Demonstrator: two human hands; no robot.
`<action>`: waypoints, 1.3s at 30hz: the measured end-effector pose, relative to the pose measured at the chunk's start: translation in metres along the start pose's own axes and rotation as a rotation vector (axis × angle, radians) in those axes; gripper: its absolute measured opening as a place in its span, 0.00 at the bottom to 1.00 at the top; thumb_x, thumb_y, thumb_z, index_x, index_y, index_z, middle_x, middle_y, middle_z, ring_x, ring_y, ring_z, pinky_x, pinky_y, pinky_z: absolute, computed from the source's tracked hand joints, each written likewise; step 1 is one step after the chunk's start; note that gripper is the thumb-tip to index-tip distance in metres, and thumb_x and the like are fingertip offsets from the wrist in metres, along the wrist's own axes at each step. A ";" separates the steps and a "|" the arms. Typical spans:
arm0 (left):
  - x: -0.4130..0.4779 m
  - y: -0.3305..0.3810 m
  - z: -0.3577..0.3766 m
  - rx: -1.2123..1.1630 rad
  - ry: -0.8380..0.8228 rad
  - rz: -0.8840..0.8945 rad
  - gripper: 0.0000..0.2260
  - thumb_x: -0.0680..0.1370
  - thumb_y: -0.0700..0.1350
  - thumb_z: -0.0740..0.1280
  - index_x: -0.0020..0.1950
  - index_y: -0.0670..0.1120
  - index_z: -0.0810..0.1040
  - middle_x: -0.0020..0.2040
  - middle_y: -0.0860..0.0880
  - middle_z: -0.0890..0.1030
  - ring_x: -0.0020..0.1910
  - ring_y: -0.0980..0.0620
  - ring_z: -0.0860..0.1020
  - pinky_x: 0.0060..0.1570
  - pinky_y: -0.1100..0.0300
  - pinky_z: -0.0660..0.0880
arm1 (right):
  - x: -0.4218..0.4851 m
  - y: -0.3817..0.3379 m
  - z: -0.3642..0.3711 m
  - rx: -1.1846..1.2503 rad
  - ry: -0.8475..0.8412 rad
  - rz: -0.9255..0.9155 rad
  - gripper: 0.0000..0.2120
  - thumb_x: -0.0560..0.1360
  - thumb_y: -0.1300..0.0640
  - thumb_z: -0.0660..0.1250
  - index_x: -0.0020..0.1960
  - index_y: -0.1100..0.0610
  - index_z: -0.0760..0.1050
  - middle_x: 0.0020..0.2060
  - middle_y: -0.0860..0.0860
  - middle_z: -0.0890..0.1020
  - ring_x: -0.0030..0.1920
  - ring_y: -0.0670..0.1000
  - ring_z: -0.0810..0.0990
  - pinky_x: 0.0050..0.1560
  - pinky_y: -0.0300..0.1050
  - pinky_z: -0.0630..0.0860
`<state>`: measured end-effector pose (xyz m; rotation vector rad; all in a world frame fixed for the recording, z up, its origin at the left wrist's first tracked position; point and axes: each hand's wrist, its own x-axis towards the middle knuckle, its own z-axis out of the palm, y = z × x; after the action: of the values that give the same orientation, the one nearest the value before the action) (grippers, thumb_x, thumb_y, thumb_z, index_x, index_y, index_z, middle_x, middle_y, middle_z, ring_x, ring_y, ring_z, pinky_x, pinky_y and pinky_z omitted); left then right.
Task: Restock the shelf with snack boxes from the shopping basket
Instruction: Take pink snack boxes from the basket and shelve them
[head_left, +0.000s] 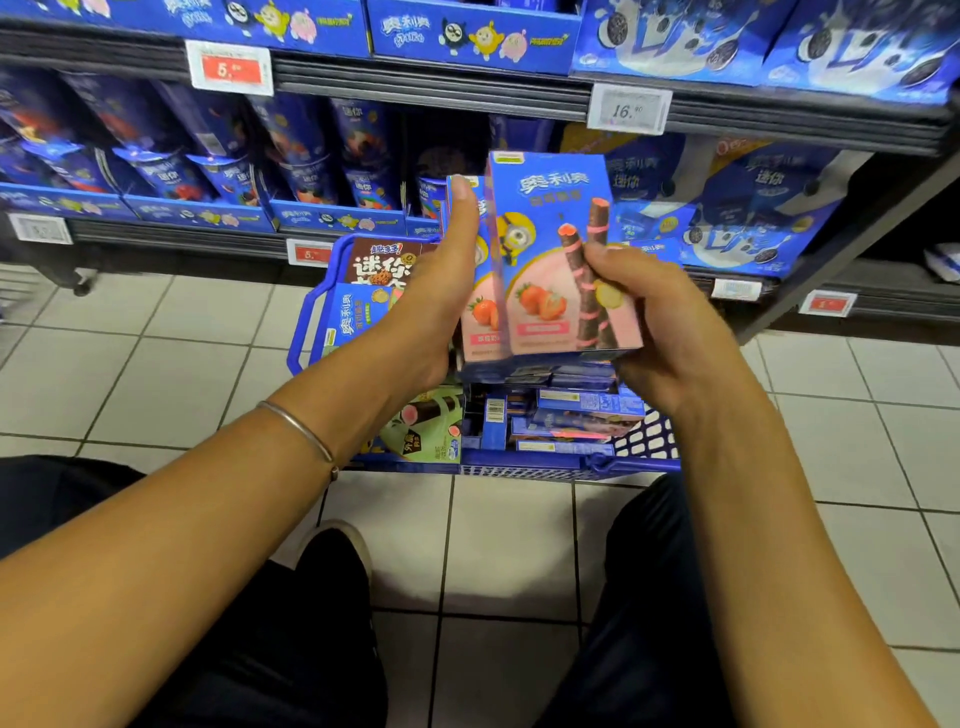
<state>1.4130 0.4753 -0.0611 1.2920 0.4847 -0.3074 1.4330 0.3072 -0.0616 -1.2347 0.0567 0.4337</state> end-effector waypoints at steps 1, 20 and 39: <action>0.001 0.000 0.000 0.010 0.001 0.014 0.38 0.77 0.78 0.50 0.71 0.54 0.80 0.64 0.46 0.85 0.63 0.38 0.83 0.67 0.38 0.77 | 0.000 0.003 0.004 -0.018 -0.011 -0.011 0.07 0.80 0.57 0.67 0.46 0.58 0.80 0.44 0.56 0.84 0.44 0.57 0.84 0.58 0.61 0.78; -0.004 0.017 -0.017 -0.100 -0.243 0.117 0.34 0.81 0.74 0.50 0.69 0.53 0.81 0.61 0.48 0.87 0.58 0.44 0.87 0.45 0.50 0.85 | 0.013 0.009 0.030 -0.031 -0.044 0.037 0.16 0.82 0.53 0.63 0.65 0.62 0.74 0.53 0.58 0.83 0.54 0.60 0.83 0.65 0.68 0.75; -0.011 0.111 -0.072 -0.440 -0.232 0.000 0.34 0.82 0.72 0.48 0.72 0.54 0.80 0.67 0.45 0.83 0.65 0.41 0.83 0.59 0.41 0.82 | 0.049 -0.072 0.144 -0.140 -0.054 0.184 0.13 0.80 0.48 0.66 0.61 0.51 0.78 0.63 0.52 0.80 0.58 0.36 0.81 0.65 0.49 0.73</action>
<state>1.4445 0.5724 0.0234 0.8162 0.3310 -0.3250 1.4760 0.4357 0.0385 -1.3605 0.0960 0.6394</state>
